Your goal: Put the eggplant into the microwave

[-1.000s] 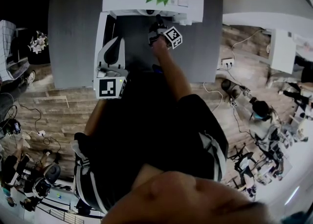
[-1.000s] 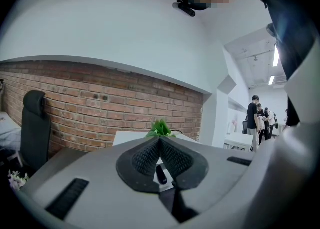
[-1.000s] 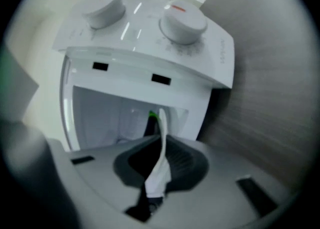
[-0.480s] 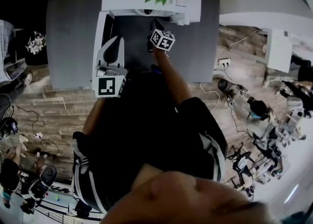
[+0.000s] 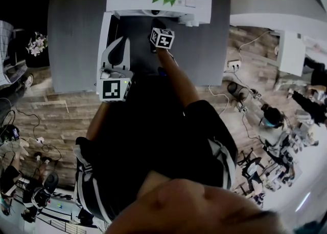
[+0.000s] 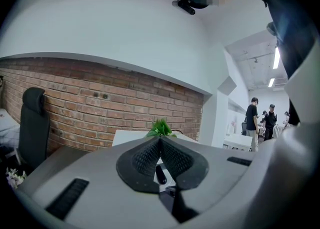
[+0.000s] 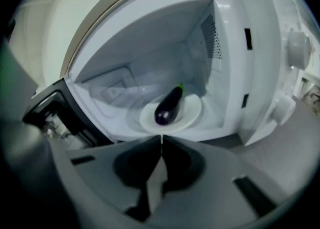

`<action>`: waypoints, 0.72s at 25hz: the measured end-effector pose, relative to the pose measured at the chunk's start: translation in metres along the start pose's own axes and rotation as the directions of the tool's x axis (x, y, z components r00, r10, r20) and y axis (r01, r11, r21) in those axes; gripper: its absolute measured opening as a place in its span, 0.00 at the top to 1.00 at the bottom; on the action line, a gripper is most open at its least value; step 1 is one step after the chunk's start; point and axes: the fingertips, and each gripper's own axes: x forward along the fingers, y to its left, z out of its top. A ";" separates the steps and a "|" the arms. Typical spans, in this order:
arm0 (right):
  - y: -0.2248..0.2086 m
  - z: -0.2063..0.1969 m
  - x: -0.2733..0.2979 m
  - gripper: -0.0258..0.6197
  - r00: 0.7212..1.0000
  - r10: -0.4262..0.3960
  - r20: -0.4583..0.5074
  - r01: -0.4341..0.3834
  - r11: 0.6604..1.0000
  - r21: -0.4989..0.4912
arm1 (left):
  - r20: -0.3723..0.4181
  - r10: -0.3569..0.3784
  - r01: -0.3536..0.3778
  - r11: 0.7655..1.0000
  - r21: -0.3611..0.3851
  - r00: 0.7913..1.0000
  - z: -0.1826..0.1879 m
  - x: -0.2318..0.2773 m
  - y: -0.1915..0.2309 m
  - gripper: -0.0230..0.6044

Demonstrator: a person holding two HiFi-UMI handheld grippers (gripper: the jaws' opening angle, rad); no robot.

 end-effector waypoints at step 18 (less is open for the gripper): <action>-0.008 0.014 0.022 0.91 1.000 -0.014 0.001 0.013 0.998 0.062 | -0.026 0.007 -0.007 1.000 -0.011 1.000 -0.007 0.007 0.004 0.91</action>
